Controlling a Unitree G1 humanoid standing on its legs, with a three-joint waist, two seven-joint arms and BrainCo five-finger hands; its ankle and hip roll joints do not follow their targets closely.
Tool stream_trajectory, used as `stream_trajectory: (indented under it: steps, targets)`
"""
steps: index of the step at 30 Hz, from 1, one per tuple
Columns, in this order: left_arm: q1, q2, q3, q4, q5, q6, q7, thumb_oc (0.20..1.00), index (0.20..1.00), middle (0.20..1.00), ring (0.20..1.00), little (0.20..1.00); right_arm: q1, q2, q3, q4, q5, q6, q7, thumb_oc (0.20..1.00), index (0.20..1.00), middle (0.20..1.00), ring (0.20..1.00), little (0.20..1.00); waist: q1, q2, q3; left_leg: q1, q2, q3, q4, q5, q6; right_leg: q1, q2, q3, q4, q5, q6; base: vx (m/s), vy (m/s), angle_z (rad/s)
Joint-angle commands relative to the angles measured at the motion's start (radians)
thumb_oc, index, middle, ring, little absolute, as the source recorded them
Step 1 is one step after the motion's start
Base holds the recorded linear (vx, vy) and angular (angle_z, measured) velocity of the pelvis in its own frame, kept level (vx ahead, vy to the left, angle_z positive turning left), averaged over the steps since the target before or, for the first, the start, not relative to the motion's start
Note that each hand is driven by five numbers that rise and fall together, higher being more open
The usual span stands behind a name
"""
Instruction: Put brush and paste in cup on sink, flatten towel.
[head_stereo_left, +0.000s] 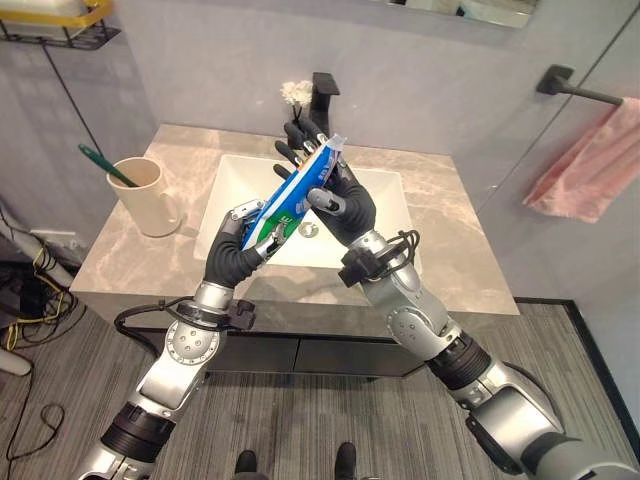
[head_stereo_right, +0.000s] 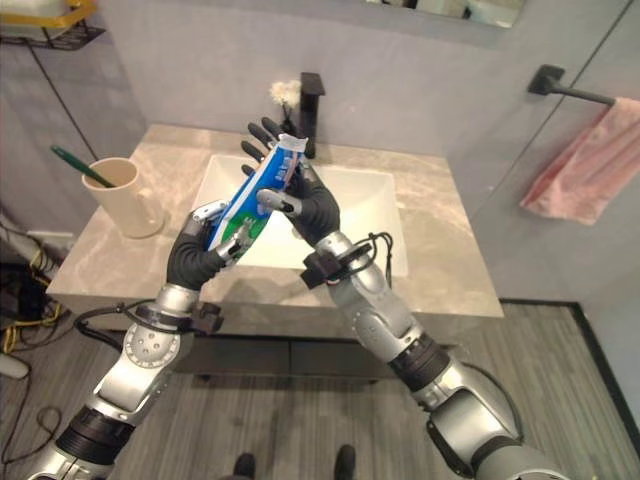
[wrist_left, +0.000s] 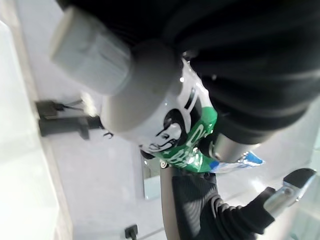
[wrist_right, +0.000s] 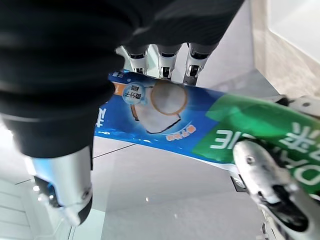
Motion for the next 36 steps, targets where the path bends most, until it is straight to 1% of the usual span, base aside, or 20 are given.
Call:
stream_trajectory:
  steps: [1, 2, 3, 4, 6, 11, 12, 17, 18, 21, 22, 23, 25, 26, 29, 30, 32, 33, 36]
  targets:
    - [-0.055, 0.038, -0.016, -0.035, -0.045, -0.033, -0.009, 0.200, 0.200, 0.200, 0.200, 0.200, -0.143, 0.039, -0.052, -0.020, 0.026, -0.084, 0.006, 1.000, 1.000, 1.000, 1.000, 1.000, 0.022, -0.014, 0.007, -0.029, -0.010, -0.031, 0.004, 0.024, -0.007, 0.095, -0.081, 0.006, 0.001, -0.044, 0.094, 0.02, 0.015, 0.14]
    - [-0.047, 0.037, -0.014, -0.033, -0.049, -0.030, -0.010, 0.200, 0.200, 0.200, 0.200, 0.200, -0.143, 0.042, -0.037, -0.020, 0.034, -0.075, 0.011, 0.671, 0.671, 0.671, 0.671, 0.671, 0.026, -0.016, 0.008, -0.029, -0.011, -0.034, 0.004, 0.025, -0.005, 0.097, -0.082, 0.003, 0.001, -0.045, 0.095, 0.02, 0.021, 0.06]
    - [-0.044, 0.034, -0.015, -0.031, -0.054, -0.028, -0.010, 0.200, 0.200, 0.200, 0.200, 0.200, -0.141, 0.047, -0.032, -0.017, 0.040, -0.072, 0.011, 0.401, 0.401, 0.401, 0.401, 0.401, 0.027, -0.016, 0.008, -0.028, -0.013, -0.036, 0.004, 0.024, -0.004, 0.099, -0.083, 0.003, 0.001, -0.045, 0.095, 0.02, 0.021, 0.05]
    - [-0.041, 0.034, -0.013, -0.031, -0.053, -0.026, -0.005, 0.200, 0.200, 0.200, 0.200, 0.200, -0.139, 0.050, -0.027, -0.012, 0.045, -0.070, 0.010, 0.200, 0.200, 0.200, 0.200, 0.200, 0.028, -0.016, 0.008, -0.027, -0.014, -0.036, 0.004, 0.023, -0.003, 0.100, -0.084, 0.002, 0.001, -0.045, 0.095, 0.02, 0.020, 0.03]
    - [-0.032, 0.033, -0.007, -0.036, -0.046, -0.020, 0.003, 0.200, 0.200, 0.200, 0.200, 0.200, -0.130, 0.056, -0.029, -0.006, 0.057, -0.067, -0.001, 0.200, 0.200, 0.200, 0.200, 0.200, 0.031, -0.014, 0.008, -0.027, -0.016, -0.040, 0.004, 0.022, 0.000, 0.102, -0.086, 0.000, 0.001, -0.046, 0.095, 0.00, 0.000, 0.00]
    - [-0.019, 0.030, 0.003, -0.041, -0.029, -0.018, 0.025, 0.200, 0.200, 0.200, 0.200, 0.200, -0.129, 0.075, -0.052, 0.021, 0.036, -0.083, -0.046, 0.200, 0.200, 0.200, 0.200, 0.200, 0.036, -0.011, 0.008, -0.028, -0.020, -0.045, 0.004, 0.022, 0.003, 0.103, -0.091, -0.005, 0.001, -0.046, 0.096, 0.00, 0.003, 0.01]
    - [-0.010, 0.022, 0.010, -0.043, -0.024, -0.016, 0.039, 0.200, 0.200, 0.200, 0.200, 0.200, -0.131, 0.090, -0.067, 0.039, 0.017, -0.092, -0.074, 0.200, 0.200, 0.200, 0.200, 0.200, 0.039, -0.010, 0.009, -0.030, -0.022, -0.048, 0.004, 0.022, 0.004, 0.105, -0.092, -0.008, 0.002, -0.046, 0.096, 0.01, 0.011, 0.08]
    - [-0.008, 0.017, 0.013, -0.045, -0.020, -0.014, 0.053, 0.200, 0.200, 0.200, 0.200, 0.200, -0.136, 0.104, -0.081, 0.050, 0.007, -0.099, -0.095, 0.200, 0.200, 0.200, 0.200, 0.200, 0.043, -0.010, 0.010, -0.034, -0.026, -0.056, 0.004, 0.023, 0.004, 0.109, -0.094, -0.015, 0.002, -0.047, 0.096, 0.00, 0.006, 0.05]
    - [0.007, 0.010, 0.030, -0.058, -0.022, -0.016, 0.074, 1.000, 1.000, 1.000, 1.000, 1.000, -0.150, 0.120, -0.108, 0.074, -0.025, -0.113, -0.136, 0.200, 0.200, 0.200, 0.200, 0.200, 0.054, -0.009, 0.010, -0.039, -0.030, -0.072, 0.004, 0.024, 0.005, 0.112, -0.097, -0.027, 0.003, -0.050, 0.095, 0.00, 0.000, 0.00]
    - [0.009, 0.007, 0.036, -0.061, -0.012, -0.014, 0.098, 1.000, 1.000, 1.000, 1.000, 1.000, -0.163, 0.128, -0.126, 0.088, -0.041, -0.124, -0.162, 0.200, 0.200, 0.200, 0.200, 0.200, 0.063, -0.010, 0.010, -0.044, -0.032, -0.080, 0.004, 0.025, 0.006, 0.115, -0.098, -0.034, 0.004, -0.052, 0.094, 0.00, -0.001, 0.13]
    - [0.019, 0.007, 0.044, -0.067, -0.022, -0.020, 0.106, 1.000, 1.000, 1.000, 1.000, 1.000, -0.186, 0.128, -0.147, 0.098, -0.068, -0.133, -0.190, 0.200, 0.200, 0.200, 0.200, 0.200, 0.071, -0.011, 0.012, -0.048, -0.033, -0.090, 0.004, 0.027, 0.007, 0.117, -0.100, -0.041, 0.004, -0.052, 0.094, 0.01, -0.006, 0.26]
    - [0.019, 0.007, 0.044, -0.067, -0.022, -0.019, 0.106, 1.000, 1.000, 1.000, 1.000, 1.000, -0.187, 0.128, -0.147, 0.099, -0.068, -0.133, -0.191, 0.200, 0.200, 0.200, 0.200, 0.200, 0.070, -0.012, 0.012, -0.049, -0.034, -0.091, 0.004, 0.028, 0.007, 0.117, -0.100, -0.042, 0.004, -0.052, 0.094, 0.01, -0.005, 0.24]
    - [0.036, 0.008, 0.055, -0.066, -0.028, -0.023, 0.119, 1.000, 1.000, 1.000, 1.000, 1.000, -0.226, 0.131, -0.173, 0.111, -0.103, -0.148, -0.229, 0.200, 0.200, 0.200, 0.200, 0.200, 0.086, -0.013, 0.015, -0.055, -0.038, -0.106, 0.004, 0.030, 0.008, 0.121, -0.103, -0.057, 0.004, -0.052, 0.094, 0.01, 0.000, 0.19]
    - [0.036, 0.009, 0.055, -0.066, -0.029, -0.022, 0.118, 1.000, 1.000, 1.000, 1.000, 1.000, -0.227, 0.131, -0.174, 0.112, -0.103, -0.148, -0.230, 0.200, 0.200, 0.200, 0.200, 0.200, 0.085, -0.013, 0.015, -0.055, -0.038, -0.107, 0.004, 0.030, 0.008, 0.121, -0.103, -0.058, 0.004, -0.052, 0.094, 0.00, 0.001, 0.19]
    - [0.102, 0.020, 0.084, -0.076, -0.054, -0.029, 0.106, 1.000, 1.000, 1.000, 1.000, 1.000, -0.307, 0.115, -0.221, 0.143, -0.150, -0.167, -0.283, 0.200, 0.200, 0.200, 0.200, 0.200, 0.115, -0.017, 0.014, -0.068, -0.046, -0.129, 0.004, 0.034, 0.011, 0.125, -0.105, -0.076, 0.003, -0.053, 0.095, 0.02, 0.003, 0.09]
    - [0.102, 0.020, 0.085, -0.077, -0.054, -0.028, 0.106, 1.000, 1.000, 1.000, 1.000, 1.000, -0.308, 0.115, -0.222, 0.144, -0.151, -0.167, -0.284, 0.200, 0.200, 0.200, 0.200, 0.200, 0.114, -0.017, 0.015, -0.068, -0.047, -0.129, 0.004, 0.034, 0.011, 0.125, -0.106, -0.077, 0.003, -0.053, 0.095, 0.01, -0.002, 0.08]
    - [0.139, 0.031, 0.095, -0.070, -0.063, -0.032, 0.100, 1.000, 1.000, 1.000, 1.000, 1.000, -0.349, 0.099, -0.237, 0.155, -0.170, -0.174, -0.306, 0.200, 0.200, 0.200, 0.200, 0.200, 0.134, -0.020, 0.018, -0.077, -0.050, -0.140, 0.004, 0.038, 0.011, 0.125, -0.107, -0.086, 0.003, -0.053, 0.096, 0.01, -0.005, 0.25]
    - [0.198, 0.043, 0.110, -0.041, -0.083, -0.032, 0.085, 1.000, 1.000, 1.000, 1.000, 1.000, -0.410, 0.073, -0.258, 0.171, -0.209, -0.179, -0.336, 0.200, 0.200, 0.200, 0.200, 0.200, 0.162, -0.026, 0.021, -0.089, -0.059, -0.163, 0.004, 0.041, 0.014, 0.128, -0.109, -0.106, 0.002, -0.054, 0.099, 0.02, -0.006, 0.25]
    - [0.255, 0.068, 0.129, 0.001, -0.078, -0.026, 0.080, 1.000, 1.000, 1.000, 1.000, 1.000, -0.464, 0.034, -0.271, 0.172, -0.263, -0.184, -0.367, 0.200, 0.200, 0.200, 0.200, 0.200, 0.199, -0.030, 0.027, -0.104, -0.069, -0.189, 0.004, 0.047, 0.017, 0.134, -0.114, -0.133, 0.000, -0.055, 0.103, 0.02, -0.010, 0.34]
